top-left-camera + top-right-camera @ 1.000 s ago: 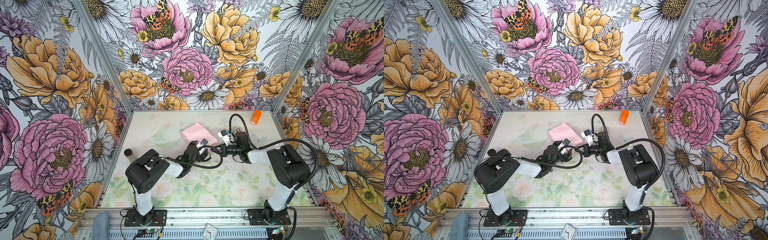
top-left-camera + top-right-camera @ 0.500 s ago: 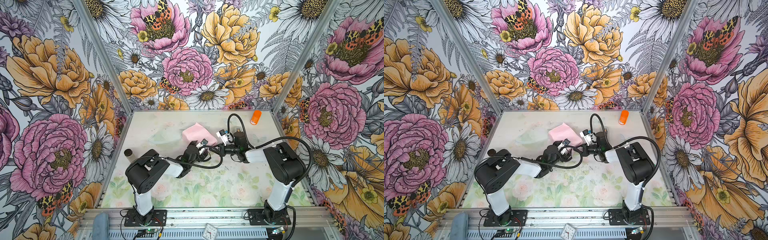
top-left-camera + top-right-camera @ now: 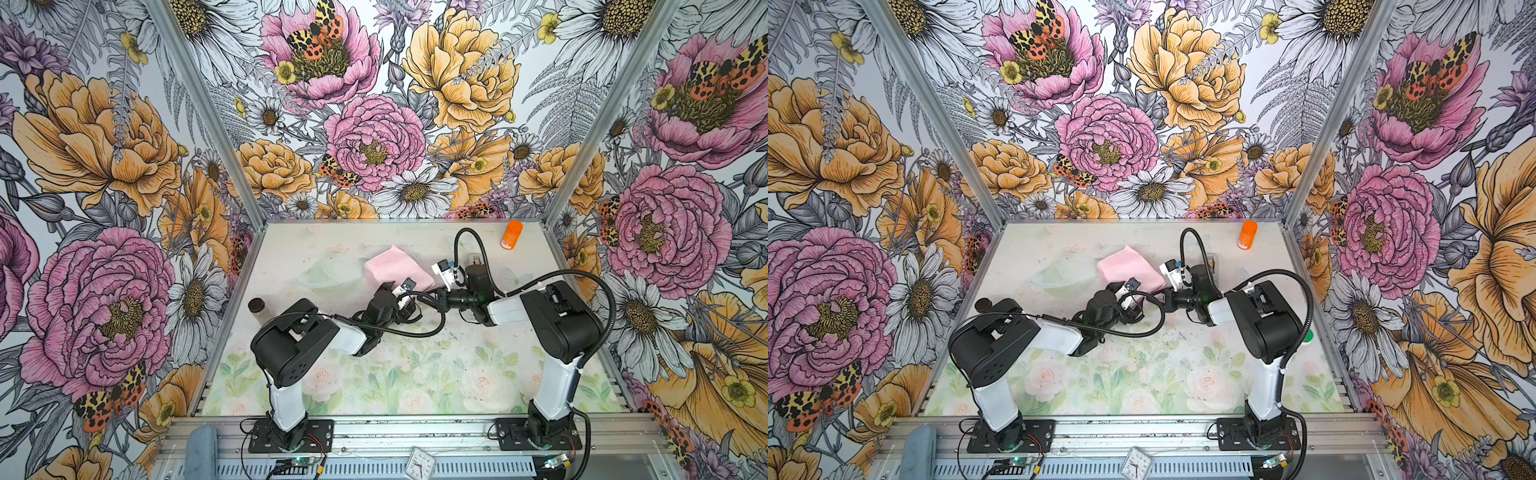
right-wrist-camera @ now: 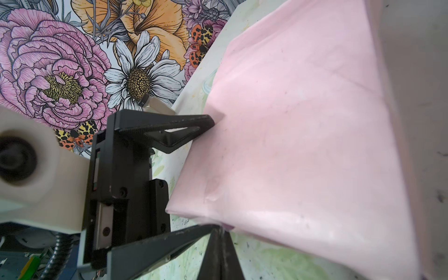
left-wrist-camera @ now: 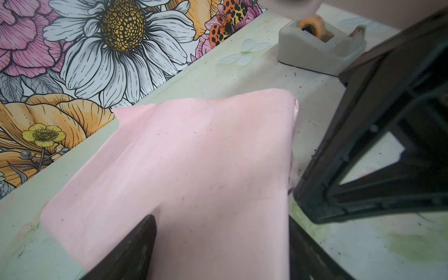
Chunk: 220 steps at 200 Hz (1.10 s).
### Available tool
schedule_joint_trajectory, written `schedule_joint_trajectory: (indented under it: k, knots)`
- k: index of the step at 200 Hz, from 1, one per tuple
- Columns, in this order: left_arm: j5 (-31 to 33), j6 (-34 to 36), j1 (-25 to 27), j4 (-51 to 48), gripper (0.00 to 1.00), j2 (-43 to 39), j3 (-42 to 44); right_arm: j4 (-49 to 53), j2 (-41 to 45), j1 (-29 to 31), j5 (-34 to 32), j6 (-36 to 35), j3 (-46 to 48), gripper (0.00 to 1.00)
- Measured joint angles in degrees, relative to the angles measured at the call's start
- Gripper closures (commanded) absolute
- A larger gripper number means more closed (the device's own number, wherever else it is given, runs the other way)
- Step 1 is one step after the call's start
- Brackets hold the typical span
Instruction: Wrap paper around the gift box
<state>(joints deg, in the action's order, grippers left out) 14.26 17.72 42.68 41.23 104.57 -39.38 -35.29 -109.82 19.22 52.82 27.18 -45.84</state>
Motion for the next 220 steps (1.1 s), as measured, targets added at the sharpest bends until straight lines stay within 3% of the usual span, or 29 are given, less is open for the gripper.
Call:
schedule_joint_trajectory:
  k: [110, 155, 220]
  knots:
    - [0.0, 0.0, 0.0, 0.0, 0.20, 0.0, 0.0, -3.2, -2.4, 0.0, -1.2, 3.1, -0.5, 1.00]
    - [0.0, 0.0, -0.1, 0.0, 0.20, 0.0, 0.0, -4.2, -2.4, 0.0, -1.2, 3.9, -0.5, 0.91]
    - [-2.2, -1.6, -0.2, -3.5, 0.20, -2.3, 0.0, -4.9, -2.4, 0.0, -2.1, 4.5, -0.5, 0.97]
